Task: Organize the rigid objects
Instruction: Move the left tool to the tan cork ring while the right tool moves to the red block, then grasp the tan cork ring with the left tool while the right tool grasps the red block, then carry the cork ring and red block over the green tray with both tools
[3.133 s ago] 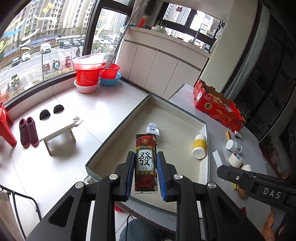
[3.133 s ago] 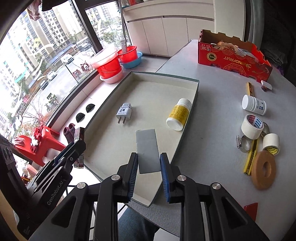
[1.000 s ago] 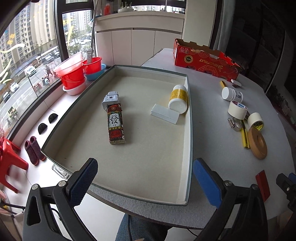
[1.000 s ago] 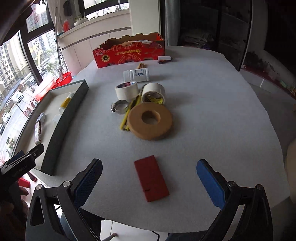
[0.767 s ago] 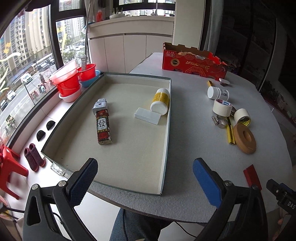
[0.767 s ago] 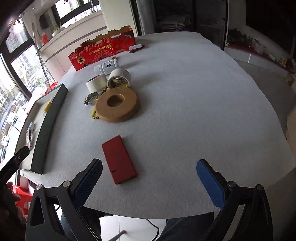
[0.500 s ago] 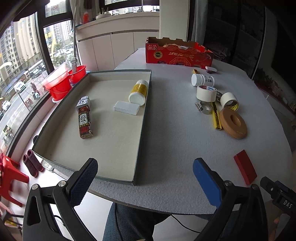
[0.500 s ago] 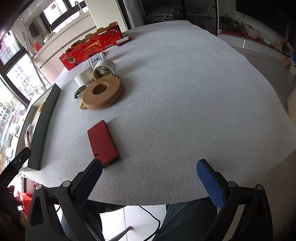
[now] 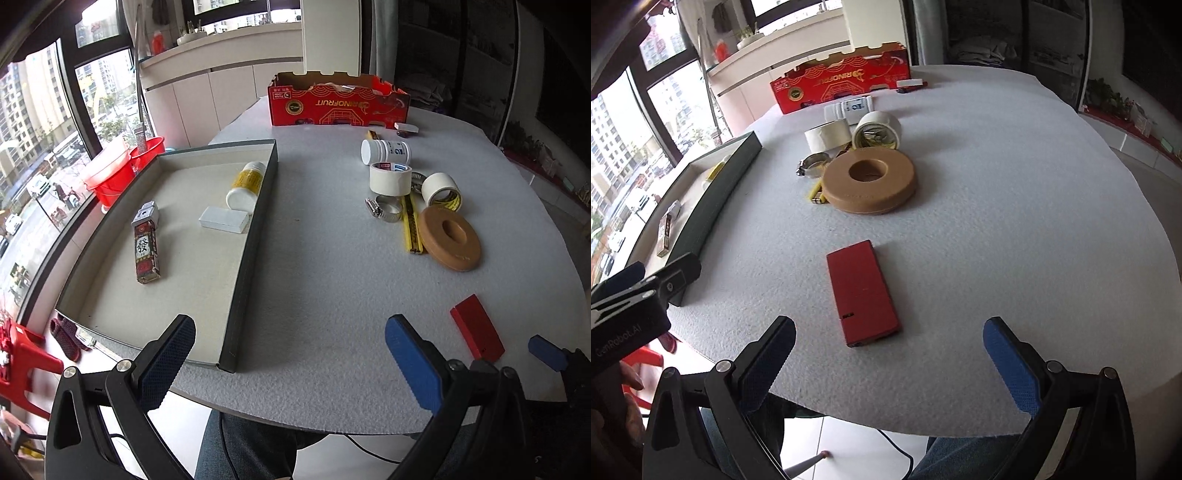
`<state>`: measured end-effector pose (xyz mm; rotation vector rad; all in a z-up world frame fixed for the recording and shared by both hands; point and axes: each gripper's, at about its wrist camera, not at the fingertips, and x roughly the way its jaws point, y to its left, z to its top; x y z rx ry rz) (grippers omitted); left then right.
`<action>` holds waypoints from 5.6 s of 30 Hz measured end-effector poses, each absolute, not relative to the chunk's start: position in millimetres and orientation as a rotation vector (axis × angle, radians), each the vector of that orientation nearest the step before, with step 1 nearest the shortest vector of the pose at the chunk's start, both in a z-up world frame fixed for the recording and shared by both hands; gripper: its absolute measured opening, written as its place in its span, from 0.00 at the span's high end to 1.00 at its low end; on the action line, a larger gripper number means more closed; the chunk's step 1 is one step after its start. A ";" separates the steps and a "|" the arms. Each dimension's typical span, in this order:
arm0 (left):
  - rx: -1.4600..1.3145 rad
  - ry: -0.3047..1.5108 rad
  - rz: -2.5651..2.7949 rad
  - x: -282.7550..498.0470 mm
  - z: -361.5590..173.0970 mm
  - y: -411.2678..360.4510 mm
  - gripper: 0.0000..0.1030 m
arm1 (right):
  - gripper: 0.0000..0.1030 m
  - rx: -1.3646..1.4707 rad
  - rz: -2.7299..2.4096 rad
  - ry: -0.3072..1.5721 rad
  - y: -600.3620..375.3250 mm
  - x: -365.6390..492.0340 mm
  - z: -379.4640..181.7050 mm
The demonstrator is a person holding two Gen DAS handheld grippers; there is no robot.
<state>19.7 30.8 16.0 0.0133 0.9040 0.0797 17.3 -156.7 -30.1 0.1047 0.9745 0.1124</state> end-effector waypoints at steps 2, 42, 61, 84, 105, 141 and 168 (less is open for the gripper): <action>0.007 0.901 0.085 24.3 20.5 32.9 0.00 | 0.01 0.032 0.118 0.973 -142.6 27.8 -33.5; 0.008 0.926 0.117 50.9 7.7 10.8 0.00 | 0.01 -0.279 0.165 0.976 -157.7 78.3 -13.3; 0.223 0.973 -0.135 64.5 -33.8 -100.6 0.00 | 0.01 0.351 -0.083 1.115 -277.7 31.5 -34.3; 0.062 0.950 -0.118 76.0 -38.5 -39.1 0.00 | 0.00 0.264 -0.339 1.194 -197.5 93.3 -45.1; 0.006 0.977 -0.137 56.5 -21.1 -40.7 0.14 | 0.31 0.301 -0.118 1.137 -216.0 62.5 -30.5; -0.019 0.671 -0.152 -29.7 64.7 -24.0 0.14 | 0.31 0.326 -0.064 0.936 -213.4 -16.5 45.3; -0.067 0.632 -0.189 -39.1 81.8 -8.5 0.14 | 0.31 0.359 -0.091 0.872 -223.9 -35.8 71.8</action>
